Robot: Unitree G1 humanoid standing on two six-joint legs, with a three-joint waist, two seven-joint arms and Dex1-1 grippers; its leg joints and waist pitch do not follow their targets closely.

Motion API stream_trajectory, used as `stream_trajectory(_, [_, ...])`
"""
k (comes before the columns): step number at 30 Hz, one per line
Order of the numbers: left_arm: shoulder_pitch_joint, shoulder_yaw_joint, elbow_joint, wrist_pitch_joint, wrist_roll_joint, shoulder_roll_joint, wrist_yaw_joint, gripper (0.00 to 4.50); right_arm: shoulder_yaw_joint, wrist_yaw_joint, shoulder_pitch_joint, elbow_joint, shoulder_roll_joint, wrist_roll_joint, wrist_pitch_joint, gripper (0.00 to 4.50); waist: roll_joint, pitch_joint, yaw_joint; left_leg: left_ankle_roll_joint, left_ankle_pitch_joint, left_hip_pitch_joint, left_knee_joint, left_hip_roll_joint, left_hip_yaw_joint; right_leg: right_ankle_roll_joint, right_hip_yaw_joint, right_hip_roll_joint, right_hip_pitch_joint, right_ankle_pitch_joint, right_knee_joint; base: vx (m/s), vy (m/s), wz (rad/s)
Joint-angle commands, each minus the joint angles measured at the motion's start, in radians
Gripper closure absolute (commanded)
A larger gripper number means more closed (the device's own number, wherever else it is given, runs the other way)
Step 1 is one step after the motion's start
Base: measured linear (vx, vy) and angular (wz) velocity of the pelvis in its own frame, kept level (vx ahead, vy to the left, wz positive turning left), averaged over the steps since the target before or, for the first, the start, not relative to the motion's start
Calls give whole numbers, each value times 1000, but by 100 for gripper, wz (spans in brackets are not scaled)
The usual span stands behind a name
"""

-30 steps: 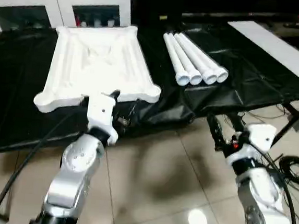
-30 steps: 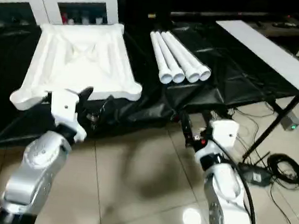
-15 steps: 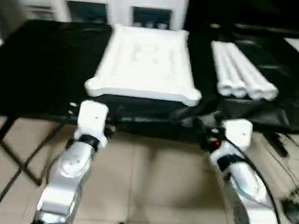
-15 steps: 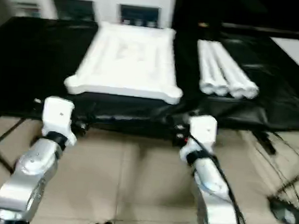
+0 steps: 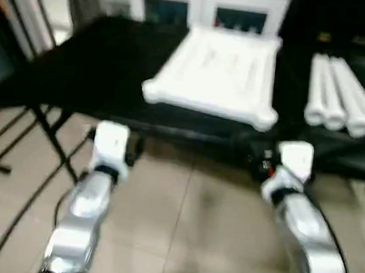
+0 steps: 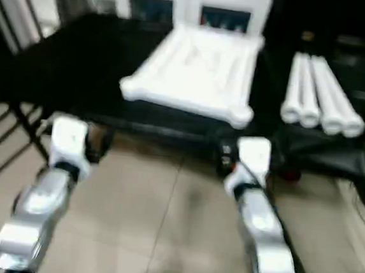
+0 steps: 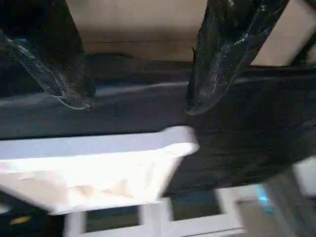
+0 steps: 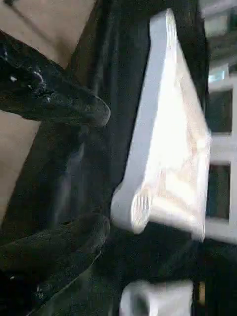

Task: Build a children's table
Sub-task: Move to table

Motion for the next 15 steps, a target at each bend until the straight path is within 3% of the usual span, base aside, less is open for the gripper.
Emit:
stream_trajectory(1, [1,14,-8,2,1,5,7,121,9,-2,-6,-15,4,5,23,147,-13,-48,4,54,69,1,-66,47,-2,19,37,-70,71,456,-93,0,0,0])
stream_trajectory(2, [0,14,-10,-1,-4,4,3,121,12,-1,-5,-21,4,-1,22,147,-1,-48,-11,5,29,12,-84,61,-4,-35,28,-62,71,415,-98,0,0,0])
stream_trajectory(3, [0,14,-11,-4,-8,4,0,121,13,1,-4,-26,5,-6,23,147,-4,-48,-19,-12,17,14,-88,65,-2,-67,29,-61,75,394,-103,0,0,0])
stream_trajectory(5, [0,10,-13,11,-23,9,-17,121,25,3,-2,-40,-1,-34,11,147,-4,-48,-22,-17,14,19,-88,67,3,-97,33,-61,72,387,-108,0,0,0])
stream_trajectory(6, [0,9,-13,13,-27,9,-23,121,28,3,-2,-42,-4,-38,9,147,-4,-48,-27,-19,15,15,-94,67,6,-117,31,-59,74,371,-110,0,0,0])
stream_trajectory(8, [5,6,-17,7,-33,10,-34,121,29,8,0,-53,-3,-27,14,147,0,-45,-32,-20,-34,20,-102,73,12,-148,31,-61,65,296,-121,0,0,0])
stream_trajectory(10, [14,3,-32,-14,-44,5,-46,121,16,15,-3,-72,7,8,32,147,-4,-41,-35,-13,-95,22,-109,78,16,-159,33,-63,62,220,-129,0,0,0])
stream_trajectory(11, [17,1,-37,-20,-45,4,-48,121,13,18,-6,-77,9,15,33,147,2,-42,-38,-53,-156,53,-103,90,41,-150,53,-48,40,135,-139,0,0,0])
stream_trajectory(12, [18,-2,-41,-21,-46,3,-48,121,10,19,-7,-79,8,16,31,147,-8,-25,-38,-98,-330,78,-112,85,68,-142,58,-23,23,-125,-157,0,0,0])
stream_trajectory(13, [22,-5,-47,-20,-47,2,-48,121,9,19,-7,-77,4,13,31,147,-7,-9,-47,-123,-515,150,-103,86,94,-123,55,13,-31,-378,-191,0,0,0])
stream_trajectory(14, [24,-6,-50,-19,-47,2,-49,121,9,19,-6,-77,3,11,30,147,-12,-3,-51,-121,-577,178,-101,84,96,-113,44,25,-44,-446,-197,-34,13,-42])
stream_trajectory(15, [26,-6,-52,-19,-47,5,-50,121,10,20,-5,-76,3,7,29,147,-15,10,-58,-100,-679,217,-112,94,95,-100,20,38,-59,-496,-199,-3,19,-70])
